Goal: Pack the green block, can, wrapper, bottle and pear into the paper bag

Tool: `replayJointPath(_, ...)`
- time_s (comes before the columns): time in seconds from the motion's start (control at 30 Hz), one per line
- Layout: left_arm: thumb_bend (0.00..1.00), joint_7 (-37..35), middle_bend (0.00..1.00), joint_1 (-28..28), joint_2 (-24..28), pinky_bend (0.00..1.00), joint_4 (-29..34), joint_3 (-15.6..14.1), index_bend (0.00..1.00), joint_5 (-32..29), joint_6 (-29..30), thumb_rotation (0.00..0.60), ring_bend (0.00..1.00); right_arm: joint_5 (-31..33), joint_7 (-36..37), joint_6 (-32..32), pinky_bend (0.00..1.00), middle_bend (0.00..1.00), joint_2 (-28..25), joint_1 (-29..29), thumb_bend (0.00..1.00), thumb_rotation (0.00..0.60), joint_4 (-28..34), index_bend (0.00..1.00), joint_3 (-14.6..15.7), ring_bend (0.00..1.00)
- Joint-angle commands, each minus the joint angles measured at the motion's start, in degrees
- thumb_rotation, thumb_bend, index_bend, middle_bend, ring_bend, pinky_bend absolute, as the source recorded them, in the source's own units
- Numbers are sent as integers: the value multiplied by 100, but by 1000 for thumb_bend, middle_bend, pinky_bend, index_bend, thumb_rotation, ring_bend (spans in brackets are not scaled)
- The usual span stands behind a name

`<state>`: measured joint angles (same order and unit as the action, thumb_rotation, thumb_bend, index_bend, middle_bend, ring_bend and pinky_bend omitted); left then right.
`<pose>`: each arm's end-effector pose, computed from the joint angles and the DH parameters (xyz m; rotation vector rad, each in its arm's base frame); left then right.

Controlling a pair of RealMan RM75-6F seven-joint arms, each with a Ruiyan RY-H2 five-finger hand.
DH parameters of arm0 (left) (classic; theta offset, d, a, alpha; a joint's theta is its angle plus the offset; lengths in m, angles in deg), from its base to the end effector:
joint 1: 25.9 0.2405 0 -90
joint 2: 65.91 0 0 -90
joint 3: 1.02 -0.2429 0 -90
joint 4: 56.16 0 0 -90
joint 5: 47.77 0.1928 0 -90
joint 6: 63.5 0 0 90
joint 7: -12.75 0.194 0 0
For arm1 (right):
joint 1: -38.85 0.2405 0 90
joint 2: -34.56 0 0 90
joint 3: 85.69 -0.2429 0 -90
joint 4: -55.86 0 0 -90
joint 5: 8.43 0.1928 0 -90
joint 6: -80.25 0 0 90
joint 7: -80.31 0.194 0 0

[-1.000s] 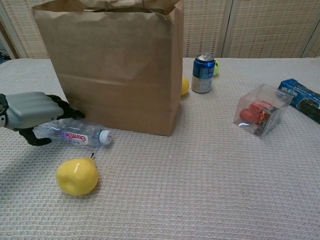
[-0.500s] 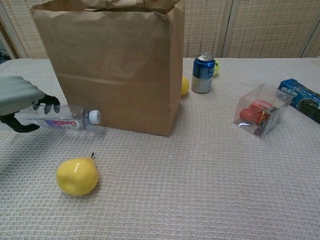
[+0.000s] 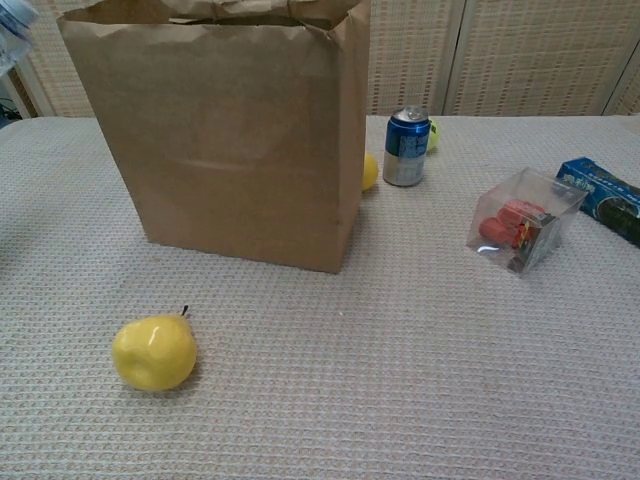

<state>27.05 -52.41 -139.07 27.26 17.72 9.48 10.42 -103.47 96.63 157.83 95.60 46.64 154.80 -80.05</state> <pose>-0.2625 0.3806 0.1848 -1.1523 -0.8211 -0.8938 -0.2606 -0.2025 0.1168 1.5607 -1.3158 1.0532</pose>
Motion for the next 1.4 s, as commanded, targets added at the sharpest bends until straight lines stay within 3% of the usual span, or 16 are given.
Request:
replayJointPath(0.03, 575, -854, 673, 151, 137, 647, 933, 1377, 710, -1544, 271, 600, 610, 0, -2, 7, 59, 0, 6, -5, 10, 600, -5, 0, -1, 0)
replayJointPath(0.2, 576, -1303, 672, 21, 328, 648, 1612, 2125, 710, -2166, 153, 600, 610, -6, -18, 11, 59, 0, 14, -6, 11, 600, -20, 0, -2, 0)
replayJointPath(0.37, 587, -1439, 673, -255, 328, 648, 2222, 2373, 710, -2100, 143, 600, 610, -1, -54, -6, 60, 0, 22, 6, 10, 600, -25, 0, -10, 0)
replayJointPath(0.67, 587, -960, 673, -1280, -259, 648, 2685, 2256, 710, -1938, 213, 600, 610, -17, -39, -14, 59, 0, -2, 9, 11, 600, -22, 0, 4, 0)
replayJointPath(1.07, 584, -682, 665, -2266, -1371, 641, 1955, 1801, 699, -1888, 139, 600, 603, -43, 73, -32, 60, 0, -70, 30, 11, 600, 20, 0, 23, 0)
replayJointPath(1.13, 558, -601, 580, -2324, -1385, 585, 1867, 1645, 621, -1844, -48, 600, 522, -50, 83, -40, 59, 0, -85, 36, 10, 600, 33, 0, 28, 0)
replayJointPath(1.23, 479, -559, 259, -2332, -1267, 344, 1833, 1440, 356, -1717, -386, 600, 213, -63, 91, -50, 59, 0, -98, 40, 10, 600, 42, 0, 39, 0)
replayJointPath(1.27, 464, -568, 191, -2327, -1236, 290, 1825, 1399, 295, -1661, -446, 600, 146, -66, 93, -53, 59, 0, -100, 41, 11, 600, 44, 0, 42, 0)
replayJointPath(1.4, 438, -661, 49, -2285, -1154, 200, 1785, 1306, 145, -1402, -509, 600, 41, -64, 89, -61, 59, 0, -104, 46, 11, 600, 48, 0, 43, 0)
